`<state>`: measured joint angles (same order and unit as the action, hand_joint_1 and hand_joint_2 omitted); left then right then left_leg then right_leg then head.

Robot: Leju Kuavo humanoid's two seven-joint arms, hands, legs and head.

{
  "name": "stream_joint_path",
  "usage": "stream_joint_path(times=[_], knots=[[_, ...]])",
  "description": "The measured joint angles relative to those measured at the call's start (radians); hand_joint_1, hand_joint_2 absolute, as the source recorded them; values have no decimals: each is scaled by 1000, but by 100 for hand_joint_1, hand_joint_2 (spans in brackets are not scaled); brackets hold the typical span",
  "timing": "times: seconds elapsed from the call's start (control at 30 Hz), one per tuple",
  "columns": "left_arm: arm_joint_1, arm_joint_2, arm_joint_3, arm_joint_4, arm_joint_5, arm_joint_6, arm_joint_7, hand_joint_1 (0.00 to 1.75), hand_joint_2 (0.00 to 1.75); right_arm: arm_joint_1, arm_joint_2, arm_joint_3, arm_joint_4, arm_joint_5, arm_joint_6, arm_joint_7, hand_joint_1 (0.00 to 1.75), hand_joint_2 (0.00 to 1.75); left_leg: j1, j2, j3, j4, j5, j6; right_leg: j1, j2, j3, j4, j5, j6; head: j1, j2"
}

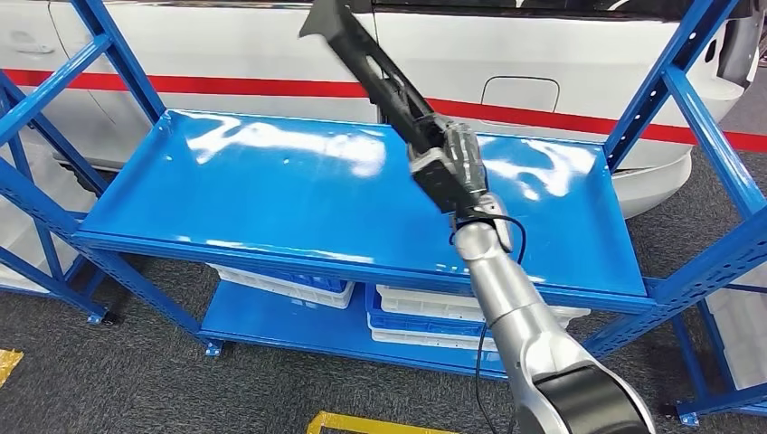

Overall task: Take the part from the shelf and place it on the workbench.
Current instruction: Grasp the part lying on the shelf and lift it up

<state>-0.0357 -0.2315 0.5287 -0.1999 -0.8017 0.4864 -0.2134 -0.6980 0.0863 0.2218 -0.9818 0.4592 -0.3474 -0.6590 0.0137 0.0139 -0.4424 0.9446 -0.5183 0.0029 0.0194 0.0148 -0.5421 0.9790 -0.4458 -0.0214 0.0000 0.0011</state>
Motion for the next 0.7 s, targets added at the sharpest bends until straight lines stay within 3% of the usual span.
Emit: stream_joint_path(times=[0.07, 0.17, 0.33, 0.53, 0.7], knots=[[1, 0, 11, 0, 6, -1, 1, 0, 0, 63, -64, -1, -135, -184, 131, -11, 175, 175, 0, 0, 3, 0, -3, 2, 0, 0, 4, -1, -1, 0, 0, 0], [1, 0, 25, 0, 7, -4, 13, 0, 0, 168, -138, -19, -318, -350, 253, -14, 175, 175, 0, 0, 4, 0, -4, 4, 0, 0, 5, -1, -3, 1, 0, 0], [3, 0, 28, 0, -36, 2, 66, 0, 0, 340, -193, -105, -566, -543, 402, -14, 175, 175, 0, -1, 2, 0, -5, 5, 0, -1, 4, -1, -3, 2, 0, 0], [6, 0, 14, 0, -108, -2, 111, 0, 0, 525, -222, -252, -831, -578, 503, -19, 175, 175, 0, -1, -1, 0, -6, 7, 0, -1, 1, -1, -5, -2, 0, 0], [6, 1, -12, 0, -155, 9, 130, 0, 0, 602, -217, -373, -954, -628, 560, -11, 175, 175, 0, 0, -1, -1, -7, 9, 0, -1, 1, -2, -6, -2, 0, 0]])
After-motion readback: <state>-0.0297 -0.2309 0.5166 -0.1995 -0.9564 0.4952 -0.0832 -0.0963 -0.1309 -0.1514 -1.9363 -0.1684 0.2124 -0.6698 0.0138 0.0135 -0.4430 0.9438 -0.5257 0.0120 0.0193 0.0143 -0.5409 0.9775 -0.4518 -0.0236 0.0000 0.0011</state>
